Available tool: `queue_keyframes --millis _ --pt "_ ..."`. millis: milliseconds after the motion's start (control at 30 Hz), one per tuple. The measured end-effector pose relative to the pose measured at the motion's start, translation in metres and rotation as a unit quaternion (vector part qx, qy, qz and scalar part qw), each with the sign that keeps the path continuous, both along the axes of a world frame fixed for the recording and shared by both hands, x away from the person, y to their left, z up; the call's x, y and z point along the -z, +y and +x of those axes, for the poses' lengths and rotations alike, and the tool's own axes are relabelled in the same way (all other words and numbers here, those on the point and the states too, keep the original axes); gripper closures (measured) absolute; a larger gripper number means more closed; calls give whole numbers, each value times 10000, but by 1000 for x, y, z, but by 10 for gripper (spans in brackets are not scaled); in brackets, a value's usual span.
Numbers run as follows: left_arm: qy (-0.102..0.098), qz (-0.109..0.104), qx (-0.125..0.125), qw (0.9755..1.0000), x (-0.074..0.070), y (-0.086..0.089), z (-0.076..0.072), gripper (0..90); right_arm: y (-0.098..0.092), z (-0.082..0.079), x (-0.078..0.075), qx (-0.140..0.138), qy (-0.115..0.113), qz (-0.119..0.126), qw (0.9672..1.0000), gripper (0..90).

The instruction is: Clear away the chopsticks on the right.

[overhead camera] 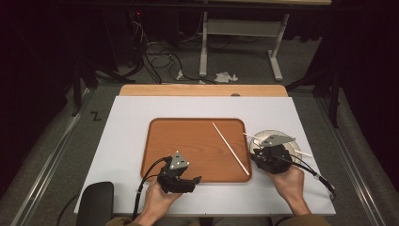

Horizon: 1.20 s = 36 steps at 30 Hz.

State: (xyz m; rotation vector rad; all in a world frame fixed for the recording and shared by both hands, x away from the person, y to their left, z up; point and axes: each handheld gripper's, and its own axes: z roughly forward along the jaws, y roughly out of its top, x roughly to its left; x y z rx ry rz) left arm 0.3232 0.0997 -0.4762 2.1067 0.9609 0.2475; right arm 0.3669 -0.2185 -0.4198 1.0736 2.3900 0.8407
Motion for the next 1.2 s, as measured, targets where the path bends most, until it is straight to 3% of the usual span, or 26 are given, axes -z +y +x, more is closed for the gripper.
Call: queue_keyframes --millis 267,533,933,1200 --pt "-2 -19 114 9999 -1 -5 4 348 -42 -8 -16 406 -71 302 9987 751" --pt "-26 -9 97 9999 -1 -4 6 348 -83 -9 -23 839 -200 416 9954 762" --pt "-51 15 -49 10000 -1 0 4 347 -134 8 -9 1521 -40 298 9879 763" --pt "-9 33 -262 9997 1 8 -1 346 -143 31 9 1523 226 2 9881 761"
